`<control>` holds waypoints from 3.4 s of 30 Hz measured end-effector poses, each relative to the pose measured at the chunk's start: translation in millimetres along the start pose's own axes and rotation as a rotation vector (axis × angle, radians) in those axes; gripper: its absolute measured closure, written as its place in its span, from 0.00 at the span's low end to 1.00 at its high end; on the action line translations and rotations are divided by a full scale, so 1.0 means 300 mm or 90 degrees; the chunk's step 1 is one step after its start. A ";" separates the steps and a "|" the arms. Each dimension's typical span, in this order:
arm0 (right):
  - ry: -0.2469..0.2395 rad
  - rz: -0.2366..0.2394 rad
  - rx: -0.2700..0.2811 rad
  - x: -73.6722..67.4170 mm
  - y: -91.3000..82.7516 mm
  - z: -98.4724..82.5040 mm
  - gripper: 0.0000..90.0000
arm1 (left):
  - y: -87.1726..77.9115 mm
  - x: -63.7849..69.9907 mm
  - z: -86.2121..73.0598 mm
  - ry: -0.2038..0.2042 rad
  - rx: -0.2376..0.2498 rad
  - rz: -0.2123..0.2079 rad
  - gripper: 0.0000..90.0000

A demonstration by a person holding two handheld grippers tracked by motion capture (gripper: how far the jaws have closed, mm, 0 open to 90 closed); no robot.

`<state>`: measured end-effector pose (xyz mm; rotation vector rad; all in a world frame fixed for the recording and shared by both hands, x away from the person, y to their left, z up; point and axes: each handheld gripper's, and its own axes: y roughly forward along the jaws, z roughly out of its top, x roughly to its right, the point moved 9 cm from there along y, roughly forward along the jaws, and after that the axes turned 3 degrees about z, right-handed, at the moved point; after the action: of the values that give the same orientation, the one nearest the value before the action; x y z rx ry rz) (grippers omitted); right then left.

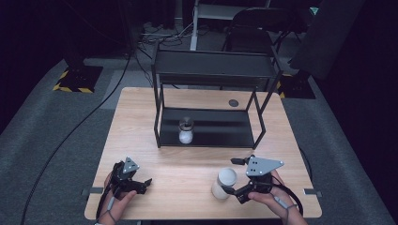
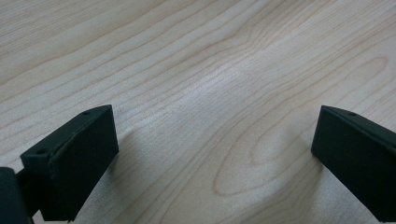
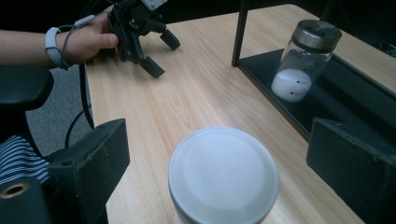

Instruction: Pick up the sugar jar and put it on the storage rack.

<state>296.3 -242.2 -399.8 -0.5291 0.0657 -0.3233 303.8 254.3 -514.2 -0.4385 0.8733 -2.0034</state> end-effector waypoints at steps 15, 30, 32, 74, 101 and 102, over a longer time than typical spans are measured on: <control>0.043 -0.033 -0.095 -0.018 0.085 -0.030 0.26 | 0.000 0.000 0.000 -0.001 0.000 0.000 0.01; 0.025 -0.026 -0.122 -0.014 0.090 -0.014 0.37 | 0.000 0.000 0.000 0.000 0.000 0.000 0.01; 0.020 -0.020 -0.122 -0.010 0.081 0.002 0.37 | 0.000 0.000 0.000 -0.001 0.000 0.000 0.01; -0.027 -0.039 -0.073 0.191 -0.034 0.325 0.37 | 0.000 0.000 0.000 0.000 0.000 0.000 0.01; -0.013 -0.050 -0.087 0.439 0.132 0.335 0.37 | 0.000 0.001 0.000 -0.001 0.000 0.000 0.01; -0.012 -0.049 -0.088 0.445 0.139 0.333 0.37 | 0.000 0.001 0.000 -0.001 0.000 0.000 0.01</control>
<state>449.2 -202.5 -331.9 -0.6730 0.0500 -0.3901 303.7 254.2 -514.2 -0.4393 0.8720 -2.0022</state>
